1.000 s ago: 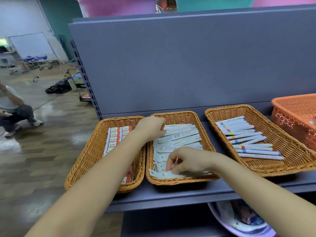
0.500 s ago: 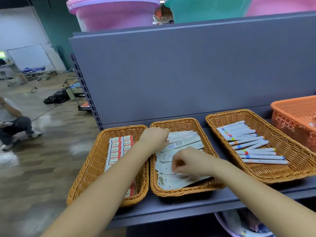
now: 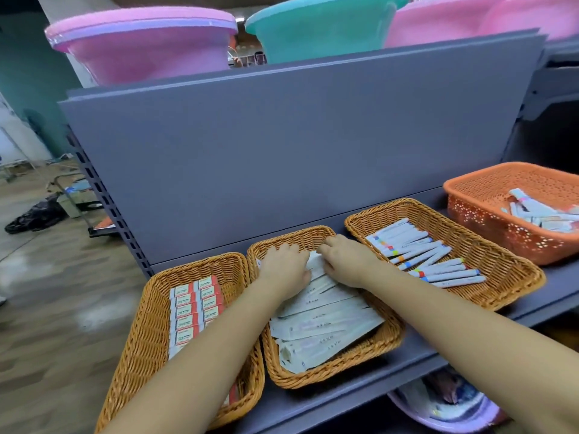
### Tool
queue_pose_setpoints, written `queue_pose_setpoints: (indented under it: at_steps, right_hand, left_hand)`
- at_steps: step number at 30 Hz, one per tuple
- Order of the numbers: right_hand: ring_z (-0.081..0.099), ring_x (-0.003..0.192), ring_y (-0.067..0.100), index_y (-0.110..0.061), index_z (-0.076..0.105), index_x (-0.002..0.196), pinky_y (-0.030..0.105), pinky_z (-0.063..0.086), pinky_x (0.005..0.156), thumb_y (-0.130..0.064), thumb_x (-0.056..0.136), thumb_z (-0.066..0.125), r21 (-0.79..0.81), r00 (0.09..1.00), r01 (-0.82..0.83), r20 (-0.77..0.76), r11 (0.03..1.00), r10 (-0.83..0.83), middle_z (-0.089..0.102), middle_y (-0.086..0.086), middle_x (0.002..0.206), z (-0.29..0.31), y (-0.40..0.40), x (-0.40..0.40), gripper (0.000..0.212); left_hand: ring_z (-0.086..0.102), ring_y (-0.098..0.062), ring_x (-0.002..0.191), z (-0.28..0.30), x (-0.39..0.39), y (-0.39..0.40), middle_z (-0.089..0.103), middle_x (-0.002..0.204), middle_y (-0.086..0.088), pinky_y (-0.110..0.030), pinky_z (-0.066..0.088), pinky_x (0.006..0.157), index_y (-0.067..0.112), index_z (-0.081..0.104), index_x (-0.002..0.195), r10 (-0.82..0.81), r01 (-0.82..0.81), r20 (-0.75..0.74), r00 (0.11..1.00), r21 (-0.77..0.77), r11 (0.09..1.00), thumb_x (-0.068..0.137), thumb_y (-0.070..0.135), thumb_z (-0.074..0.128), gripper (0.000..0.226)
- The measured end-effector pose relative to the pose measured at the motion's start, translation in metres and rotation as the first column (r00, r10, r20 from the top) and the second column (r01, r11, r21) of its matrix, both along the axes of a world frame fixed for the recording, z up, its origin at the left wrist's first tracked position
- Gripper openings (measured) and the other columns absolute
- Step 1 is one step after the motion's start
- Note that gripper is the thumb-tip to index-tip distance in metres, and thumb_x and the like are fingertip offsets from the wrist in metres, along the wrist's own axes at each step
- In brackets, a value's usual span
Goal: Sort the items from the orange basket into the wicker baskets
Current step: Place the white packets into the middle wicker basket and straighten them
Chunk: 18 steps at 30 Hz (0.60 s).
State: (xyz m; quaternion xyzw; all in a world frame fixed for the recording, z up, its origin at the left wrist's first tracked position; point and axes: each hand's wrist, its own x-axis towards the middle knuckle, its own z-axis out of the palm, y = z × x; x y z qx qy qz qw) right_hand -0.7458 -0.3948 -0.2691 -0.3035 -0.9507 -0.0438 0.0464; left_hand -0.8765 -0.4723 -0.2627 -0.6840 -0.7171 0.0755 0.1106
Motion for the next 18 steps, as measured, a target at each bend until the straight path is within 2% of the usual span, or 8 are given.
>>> queue_pose_setpoints:
  at_steps: [6,13,18]
  right_hand:
    - [0.044,0.119,0.029,-0.005,0.05,0.123,0.038,0.038,0.096,-0.024,0.097,0.04,-0.003,0.994,0.101,-0.051,0.995,-0.101,0.051,0.013,0.124,0.017,0.023,0.027,0.033]
    - [0.041,0.126,0.029,-0.008,0.046,0.129,0.039,0.037,0.102,-0.025,0.096,0.045,0.015,0.985,0.171,0.032,0.985,-0.171,0.047,0.012,0.135,0.035,0.069,0.09,0.038]
    - [0.043,0.123,0.03,-0.009,0.046,0.128,0.04,0.04,0.096,-0.024,0.096,0.043,0.043,0.983,0.179,0.021,0.983,-0.18,0.048,0.012,0.131,0.049,0.11,0.147,0.035]
  left_hand:
    - [0.047,-0.028,0.12,0.013,0.03,0.031,0.053,0.129,-0.008,-0.038,0.04,0.092,0.013,0.05,0.124,0.044,-0.046,0.039,0.998,0.042,0.998,0.096,0.039,0.039,0.04]
    - [0.047,-0.029,0.121,0.027,0.095,0.077,0.054,0.128,-0.009,-0.04,0.04,0.093,0.012,0.051,0.124,0.087,-0.091,0.059,0.994,0.064,0.994,0.096,0.038,0.041,0.04]
    - [0.047,-0.028,0.119,0.034,0.152,0.117,0.054,0.127,-0.01,-0.04,0.039,0.093,0.011,0.051,0.124,0.092,-0.099,0.091,0.992,0.078,0.992,0.098,0.04,0.039,0.041]
